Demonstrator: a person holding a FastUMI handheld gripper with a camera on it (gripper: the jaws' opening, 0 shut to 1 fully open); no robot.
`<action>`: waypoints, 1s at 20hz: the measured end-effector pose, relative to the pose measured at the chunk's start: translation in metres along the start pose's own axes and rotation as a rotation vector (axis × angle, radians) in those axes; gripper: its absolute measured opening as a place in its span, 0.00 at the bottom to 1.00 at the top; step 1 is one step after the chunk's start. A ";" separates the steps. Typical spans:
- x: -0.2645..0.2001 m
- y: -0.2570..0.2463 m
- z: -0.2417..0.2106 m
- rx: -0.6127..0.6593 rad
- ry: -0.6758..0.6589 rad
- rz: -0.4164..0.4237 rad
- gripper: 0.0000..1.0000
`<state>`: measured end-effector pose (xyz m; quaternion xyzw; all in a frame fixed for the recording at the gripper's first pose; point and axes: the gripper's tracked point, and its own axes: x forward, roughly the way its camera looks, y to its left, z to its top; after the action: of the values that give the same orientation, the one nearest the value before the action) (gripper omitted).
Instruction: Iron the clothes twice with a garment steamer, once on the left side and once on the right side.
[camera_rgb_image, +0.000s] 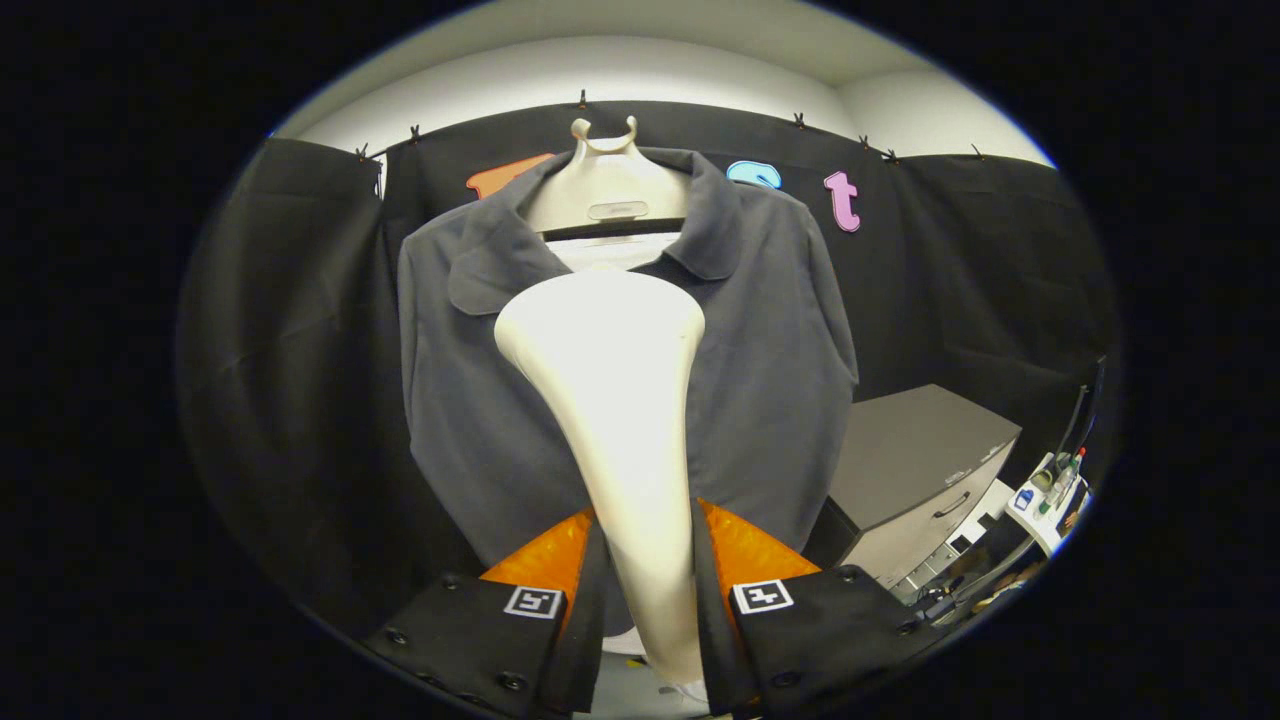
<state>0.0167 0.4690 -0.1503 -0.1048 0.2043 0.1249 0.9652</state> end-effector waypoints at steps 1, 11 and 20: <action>0.003 0.008 0.002 -0.005 0.001 0.006 0.48; 0.044 0.042 -0.024 -0.034 0.074 0.042 0.48; 0.066 0.038 -0.078 -0.031 0.183 0.050 0.48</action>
<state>0.0358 0.4983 -0.2539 -0.1254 0.2924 0.1418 0.9374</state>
